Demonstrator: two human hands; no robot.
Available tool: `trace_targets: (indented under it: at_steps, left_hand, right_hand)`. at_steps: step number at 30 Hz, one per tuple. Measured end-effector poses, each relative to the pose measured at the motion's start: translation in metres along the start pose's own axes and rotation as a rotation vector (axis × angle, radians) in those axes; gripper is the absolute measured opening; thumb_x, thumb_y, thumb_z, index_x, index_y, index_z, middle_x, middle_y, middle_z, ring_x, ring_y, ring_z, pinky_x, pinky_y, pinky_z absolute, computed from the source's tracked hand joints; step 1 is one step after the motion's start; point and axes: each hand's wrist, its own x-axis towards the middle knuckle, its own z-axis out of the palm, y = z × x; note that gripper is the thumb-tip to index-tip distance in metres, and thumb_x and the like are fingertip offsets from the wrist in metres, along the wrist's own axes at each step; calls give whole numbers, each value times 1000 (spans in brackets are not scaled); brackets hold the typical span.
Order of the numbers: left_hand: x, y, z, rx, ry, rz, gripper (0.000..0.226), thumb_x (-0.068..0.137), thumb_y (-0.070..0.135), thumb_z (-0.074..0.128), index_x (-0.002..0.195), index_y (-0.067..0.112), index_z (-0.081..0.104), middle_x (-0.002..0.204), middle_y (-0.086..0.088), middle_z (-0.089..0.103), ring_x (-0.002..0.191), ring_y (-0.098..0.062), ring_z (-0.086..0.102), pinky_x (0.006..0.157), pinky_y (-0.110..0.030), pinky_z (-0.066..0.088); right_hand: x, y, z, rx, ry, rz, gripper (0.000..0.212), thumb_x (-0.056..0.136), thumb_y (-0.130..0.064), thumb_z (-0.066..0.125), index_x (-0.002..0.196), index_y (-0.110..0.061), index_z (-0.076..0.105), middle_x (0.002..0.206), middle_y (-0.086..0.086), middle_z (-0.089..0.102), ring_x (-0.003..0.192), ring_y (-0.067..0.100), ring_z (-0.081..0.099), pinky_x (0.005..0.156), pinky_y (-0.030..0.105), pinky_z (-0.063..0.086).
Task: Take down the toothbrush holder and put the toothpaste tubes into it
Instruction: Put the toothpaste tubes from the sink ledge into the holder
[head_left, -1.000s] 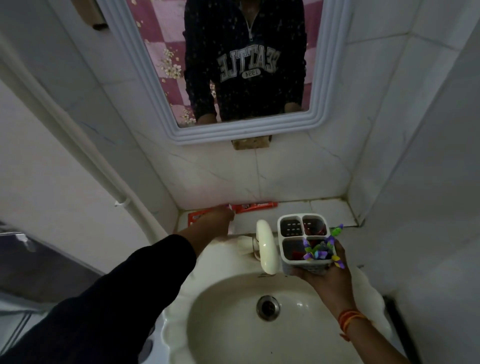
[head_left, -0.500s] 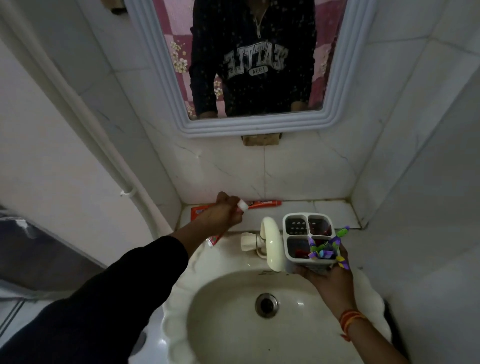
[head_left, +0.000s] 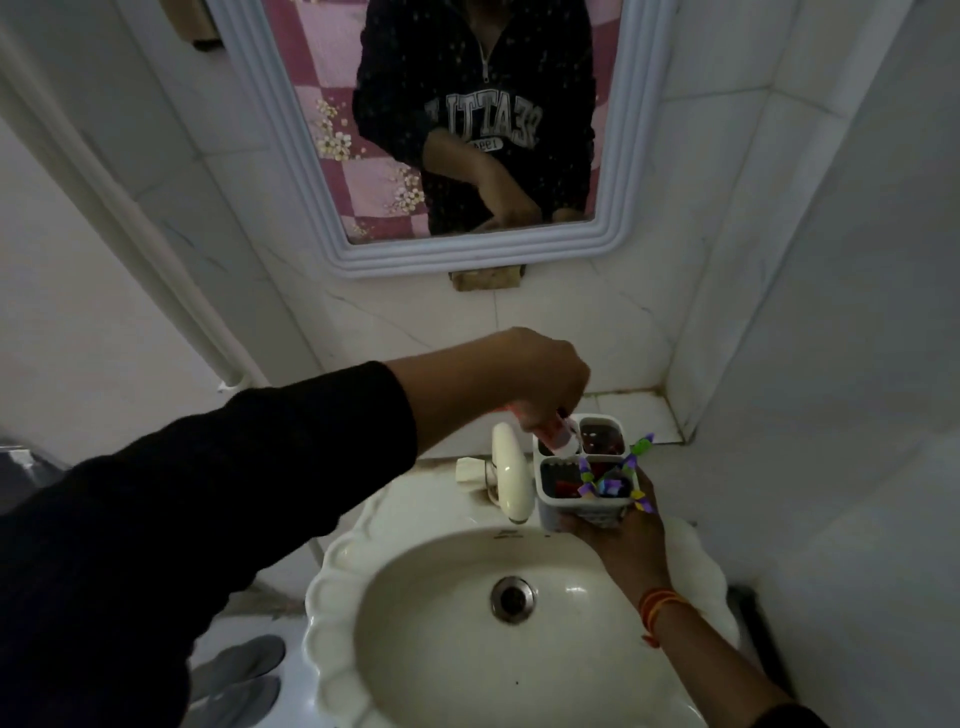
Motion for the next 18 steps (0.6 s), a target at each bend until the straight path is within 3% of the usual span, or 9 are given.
trace_targets:
  at_steps: [2, 3, 6, 8, 11, 13, 15, 18]
  left_hand:
    - [8, 16, -3, 37, 15, 16, 41, 75, 52, 81, 90, 17, 68, 84, 2, 68, 74, -15, 64, 56, -27, 44]
    - [10, 22, -4, 50, 27, 37, 49, 70, 59, 82, 88, 15, 66, 78, 4, 62, 70, -14, 60, 55, -28, 45]
    - [13, 35, -2, 71, 30, 76, 65, 65, 55, 88, 113, 16, 69, 76, 6, 54, 66, -10, 52, 56, -27, 44]
    - [14, 34, 2, -46, 22, 64, 51, 73, 42, 86, 112, 14, 72, 81, 4, 67, 72, -12, 60, 61, -28, 51]
    - [13, 14, 5, -437, -46, 33, 29, 80, 35, 82, 101, 15, 78, 88, 0, 81, 79, -14, 77, 83, -33, 62]
    - [12, -7, 12, -698, -14, -11, 22, 86, 30, 78, 102, 14, 77, 93, -1, 81, 76, -11, 78, 80, -32, 63]
    - [16, -27, 29, -745, 64, -88, 20, 91, 23, 73, 107, 12, 76, 102, -3, 80, 76, -11, 78, 83, -31, 63]
    - [30, -55, 63, -566, 113, -248, 24, 95, 19, 64, 112, 8, 75, 111, -11, 77, 91, -21, 73, 93, -34, 57]
  right_hand:
    - [-1, 0, -1, -10, 5, -2, 90, 53, -1, 96, 116, -44, 50, 115, -21, 61, 102, -22, 58, 82, -2, 45]
    - [-1, 0, -1, -17, 5, -3, 90, 52, -4, 97, 117, -45, 49, 115, -22, 61, 103, -22, 58, 82, -3, 45]
    - [-2, -3, -3, -13, 8, -10, 89, 52, -4, 97, 114, -45, 50, 113, -24, 60, 100, -25, 57, 79, -4, 44]
    - [-2, -5, -4, -7, 2, -10, 88, 53, 1, 96, 113, -44, 50, 111, -24, 60, 98, -26, 57, 78, -4, 44]
    - [-1, -1, -6, 19, -1, 0, 84, 55, 7, 93, 117, -32, 52, 110, -20, 61, 97, -24, 59, 77, -3, 46]
    - [-2, 0, -6, 6, -42, 26, 76, 57, -2, 95, 120, -18, 55, 107, -17, 63, 100, -17, 63, 73, -5, 45]
    - [-3, 1, -6, 8, -41, 34, 75, 57, -6, 95, 119, -23, 58, 105, -18, 66, 101, -13, 64, 73, -3, 46]
    - [-2, 0, -7, -6, -14, 7, 85, 52, -11, 98, 117, -44, 54, 109, -29, 68, 105, -14, 62, 81, 2, 49]
